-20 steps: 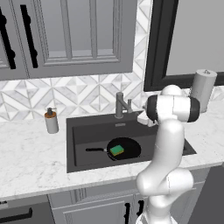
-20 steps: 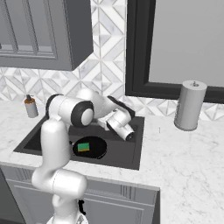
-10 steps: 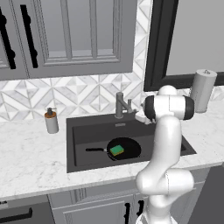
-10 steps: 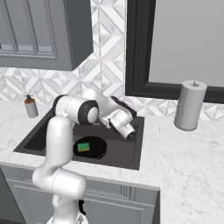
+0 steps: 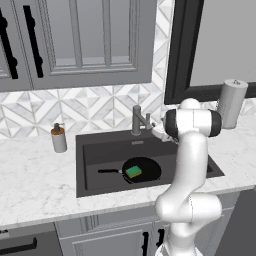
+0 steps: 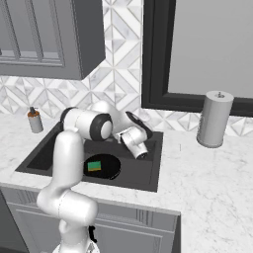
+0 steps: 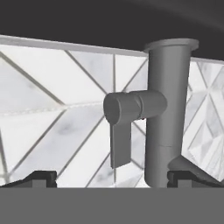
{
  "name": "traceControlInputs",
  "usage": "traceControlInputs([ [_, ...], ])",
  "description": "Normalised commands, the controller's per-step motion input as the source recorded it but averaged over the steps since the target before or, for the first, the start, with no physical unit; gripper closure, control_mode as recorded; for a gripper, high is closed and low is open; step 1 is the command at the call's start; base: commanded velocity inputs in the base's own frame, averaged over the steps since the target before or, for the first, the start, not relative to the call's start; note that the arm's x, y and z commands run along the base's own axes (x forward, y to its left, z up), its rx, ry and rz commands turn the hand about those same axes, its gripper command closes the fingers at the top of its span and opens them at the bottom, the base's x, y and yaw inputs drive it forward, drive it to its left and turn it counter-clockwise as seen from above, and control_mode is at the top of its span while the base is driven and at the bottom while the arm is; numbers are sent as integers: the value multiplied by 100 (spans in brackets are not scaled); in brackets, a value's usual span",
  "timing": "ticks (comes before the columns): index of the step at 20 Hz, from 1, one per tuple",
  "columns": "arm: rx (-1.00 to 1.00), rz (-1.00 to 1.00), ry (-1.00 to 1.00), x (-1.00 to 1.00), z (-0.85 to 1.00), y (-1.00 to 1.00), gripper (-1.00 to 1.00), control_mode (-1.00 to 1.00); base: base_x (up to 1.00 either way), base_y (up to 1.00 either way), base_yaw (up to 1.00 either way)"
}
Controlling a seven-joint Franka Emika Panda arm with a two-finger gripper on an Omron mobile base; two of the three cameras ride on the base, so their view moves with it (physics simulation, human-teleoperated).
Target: Pick the pan and sponge and place them into the sink. Then turn on the water.
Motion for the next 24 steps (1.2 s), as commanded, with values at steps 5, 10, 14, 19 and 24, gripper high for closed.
traceControlInputs([
  [5,8,-6,0,0,17,21,-100,-100,0,0,0],
  [10,7,-1,0,12,7,7,-100,-100,0,0,0],
  [14,4,0,0,23,0,0,-100,-100,0,0,0],
  [19,2,-1,0,11,0,6,-100,-100,0,0,0],
  [24,0,-2,-1,1,0,13,-100,-100,0,0,0],
])
